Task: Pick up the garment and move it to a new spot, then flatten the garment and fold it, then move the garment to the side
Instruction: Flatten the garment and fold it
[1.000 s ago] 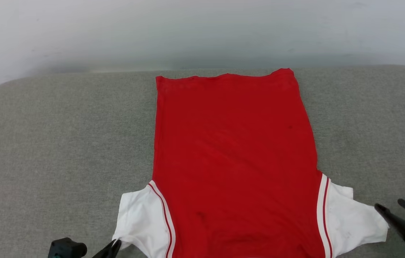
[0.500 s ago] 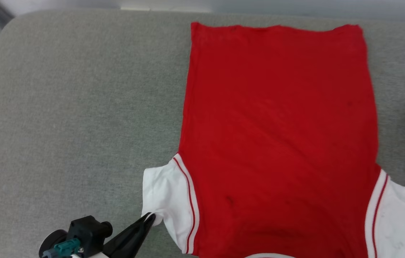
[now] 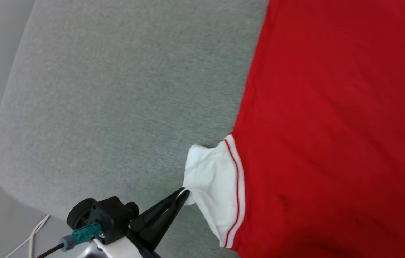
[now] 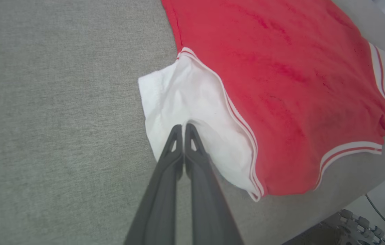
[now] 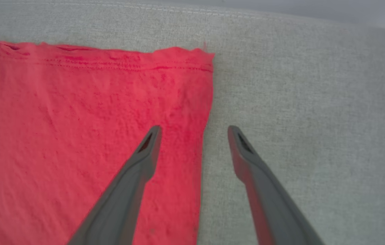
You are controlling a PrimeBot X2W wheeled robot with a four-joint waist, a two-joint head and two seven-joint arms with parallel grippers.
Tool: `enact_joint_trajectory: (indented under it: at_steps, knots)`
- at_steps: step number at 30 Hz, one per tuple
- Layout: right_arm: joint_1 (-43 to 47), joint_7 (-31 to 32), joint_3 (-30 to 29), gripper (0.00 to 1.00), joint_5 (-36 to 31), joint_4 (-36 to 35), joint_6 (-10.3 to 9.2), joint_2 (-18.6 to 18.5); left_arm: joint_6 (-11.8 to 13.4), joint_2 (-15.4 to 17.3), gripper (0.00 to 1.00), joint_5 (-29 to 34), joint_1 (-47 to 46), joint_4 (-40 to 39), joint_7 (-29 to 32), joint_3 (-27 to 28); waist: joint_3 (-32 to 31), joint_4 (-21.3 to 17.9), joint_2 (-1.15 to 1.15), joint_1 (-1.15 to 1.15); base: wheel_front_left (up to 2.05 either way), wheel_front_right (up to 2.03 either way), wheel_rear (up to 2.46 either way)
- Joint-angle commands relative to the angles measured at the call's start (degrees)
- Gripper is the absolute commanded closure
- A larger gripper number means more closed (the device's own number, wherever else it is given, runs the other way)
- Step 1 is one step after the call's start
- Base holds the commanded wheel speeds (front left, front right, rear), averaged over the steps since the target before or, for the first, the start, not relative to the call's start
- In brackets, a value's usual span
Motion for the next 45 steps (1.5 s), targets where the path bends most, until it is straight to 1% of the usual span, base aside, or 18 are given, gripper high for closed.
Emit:
enact_joint_trajectory:
  at_steps: [1, 6, 8, 9, 11, 12, 13, 17, 20, 25, 29, 35, 39, 42, 45]
  knots:
    - [-2.3, 0.3, -0.7, 0.00, -2.2, 1.2, -0.02, -0.8, -0.6, -0.9, 1.00, 0.5, -1.3, 0.6, -0.7, -0.5, 4.2, 4.5, 0.00, -0.02, 0.00, 0.00, 0.00]
    - [-1.6, 0.1, -1.2, 0.00, -6.3, 3.6, -0.02, -1.8, -1.7, -2.3, 1.00, 0.4, -2.3, 2.3, -2.1, -1.2, 5.1, 6.3, 0.00, -0.02, 0.00, 0.00, 0.00]
    - [-1.1, 0.1, -1.7, 0.00, -6.6, 3.9, -0.02, -1.7, -1.9, -2.5, 1.00, 0.5, -2.4, 2.7, -2.4, -1.3, 5.3, 6.5, 0.00, -0.02, 0.00, 0.00, 0.00]
    - [0.6, 0.0, -3.0, 0.00, -6.9, 4.7, -0.02, -1.1, -2.1, -2.7, 1.00, 0.8, -2.7, 3.4, -2.8, -1.5, 5.4, 6.9, 0.00, -0.02, 0.00, 0.00, 0.00]
    - [2.3, 0.2, -3.4, 0.00, -7.1, 5.3, -0.02, -0.8, -2.3, -2.9, 1.00, 0.8, -2.9, 3.9, -3.2, -1.7, 5.5, 7.2, 0.00, -0.02, 0.00, 0.00, 0.00]
    - [3.4, 0.3, -3.7, 0.46, -7.1, 5.5, -0.02, -0.7, -2.4, -3.0, 1.00, 0.7, -3.0, 4.1, -3.3, -1.6, 5.5, 7.2, 0.00, -0.02, 0.00, 0.00, 0.00]
    - [4.2, 0.2, -3.7, 1.00, -7.0, 5.4, -0.02, -0.6, -2.4, -3.0, 1.00, 0.7, -3.1, 4.4, -3.5, -1.6, 5.6, 7.3, 0.00, -0.02, 0.00, 0.00, 0.00]
    - [5.8, 0.3, -5.2, 1.00, -6.5, 5.4, -0.02, 0.5, -2.4, -3.0, 1.00, 0.7, -3.1, 5.1, -3.8, -1.5, 5.4, 7.1, 0.00, -0.02, 0.00, 0.00, 0.00]
    - [6.8, -0.2, -5.3, 1.00, -7.0, 4.4, -0.02, 0.3, -2.3, -2.9, 1.00, 0.8, -3.2, 5.5, -4.2, -1.2, 4.8, 6.4, 0.00, -0.02, 0.00, 0.00, 0.00]
    - [7.7, -1.4, -5.2, 1.00, -5.7, 4.0, -0.02, 1.1, -2.0, -2.0, 1.00, 1.2, -3.2, 6.8, -4.9, -0.4, 2.4, 4.1, 0.00, -0.02, 0.00, 0.00, 0.00]
    - [11.7, -3.2, -2.4, 1.00, -4.5, 4.4, -0.03, -0.2, -0.8, -0.8, 1.00, 2.5, -3.2, 7.6, -4.7, 0.2, -1.1, 1.2, 0.00, -0.02, 0.00, 0.00, 0.00]
    - [19.6, -6.8, 1.3, 1.00, 1.7, 4.6, -0.03, 0.6, 1.2, 0.8, 1.00, 1.7, -0.5, 8.4, -4.4, 1.4, -8.6, -4.1, 0.00, -0.02, 0.00, 0.00, 0.00]
    - [26.6, -9.4, 6.2, 1.00, 6.1, 2.1, -0.03, -0.6, 3.0, 2.1, 1.00, 0.5, 2.3, 8.4, -4.8, 2.8, -13.1, -8.3, 0.00, -0.02, 0.00, 0.00, 0.00]
    - [31.5, -10.7, 7.3, 1.00, 9.5, -0.4, -0.03, -0.9, 3.8, 2.7, 1.00, -0.3, 4.4, 8.6, -5.0, 3.3, -16.1, -11.0, 0.00, -0.02, 0.00, 0.00, 0.00]
    - [36.3, -12.0, 7.0, 1.00, 12.0, -3.1, -0.03, -1.1, 4.7, 3.0, 1.00, -1.0, 5.9, 9.0, -5.3, 3.8, -18.7, -13.4, 0.00, -0.02, 0.00, 0.00, 0.00]
